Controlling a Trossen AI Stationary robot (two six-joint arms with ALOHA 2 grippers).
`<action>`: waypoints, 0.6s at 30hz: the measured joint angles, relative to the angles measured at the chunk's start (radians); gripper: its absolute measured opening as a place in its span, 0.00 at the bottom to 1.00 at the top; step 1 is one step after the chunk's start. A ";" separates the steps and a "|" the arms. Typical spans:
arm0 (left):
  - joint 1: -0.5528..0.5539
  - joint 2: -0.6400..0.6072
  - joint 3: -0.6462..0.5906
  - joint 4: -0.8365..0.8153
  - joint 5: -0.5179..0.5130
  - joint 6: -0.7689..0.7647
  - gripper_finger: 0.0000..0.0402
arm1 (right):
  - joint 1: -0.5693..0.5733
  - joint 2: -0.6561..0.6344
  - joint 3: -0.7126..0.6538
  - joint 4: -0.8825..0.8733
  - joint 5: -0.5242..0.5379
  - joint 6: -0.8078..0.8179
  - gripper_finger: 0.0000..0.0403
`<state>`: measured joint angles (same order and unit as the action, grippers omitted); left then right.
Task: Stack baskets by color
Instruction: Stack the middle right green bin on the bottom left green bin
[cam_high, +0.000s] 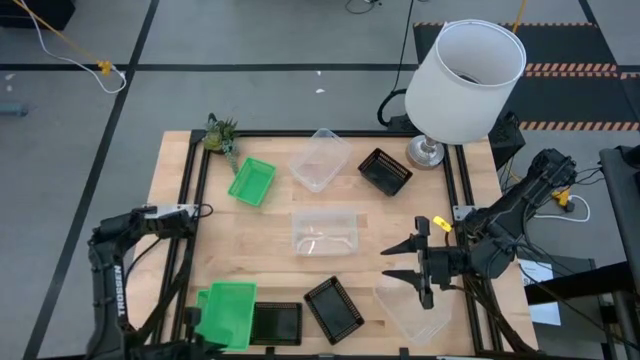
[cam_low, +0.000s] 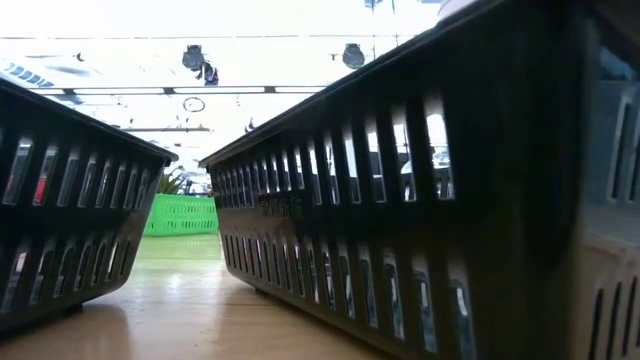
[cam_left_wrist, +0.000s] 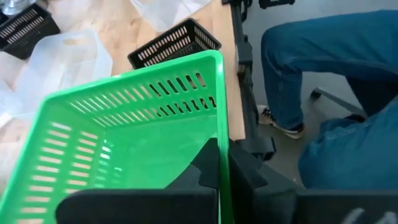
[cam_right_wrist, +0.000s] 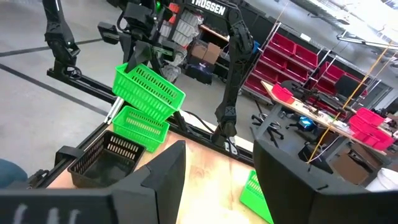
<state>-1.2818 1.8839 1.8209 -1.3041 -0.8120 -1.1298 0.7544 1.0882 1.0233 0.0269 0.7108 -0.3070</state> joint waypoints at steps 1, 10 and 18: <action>-0.004 0.000 -0.003 -0.002 0.000 0.000 0.03 | 0.000 0.000 0.000 0.000 0.000 0.001 0.45; -0.030 0.000 -0.090 -0.018 0.011 -0.012 0.03 | 0.000 0.000 0.000 -0.001 0.000 0.003 0.45; -0.031 0.000 -0.120 -0.002 0.134 -0.083 0.02 | 0.000 0.000 0.000 -0.001 -0.001 0.003 0.45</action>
<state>-1.3131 1.8843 1.7012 -1.3063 -0.6779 -1.2128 0.7544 1.0882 1.0229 0.0260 0.7101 -0.3039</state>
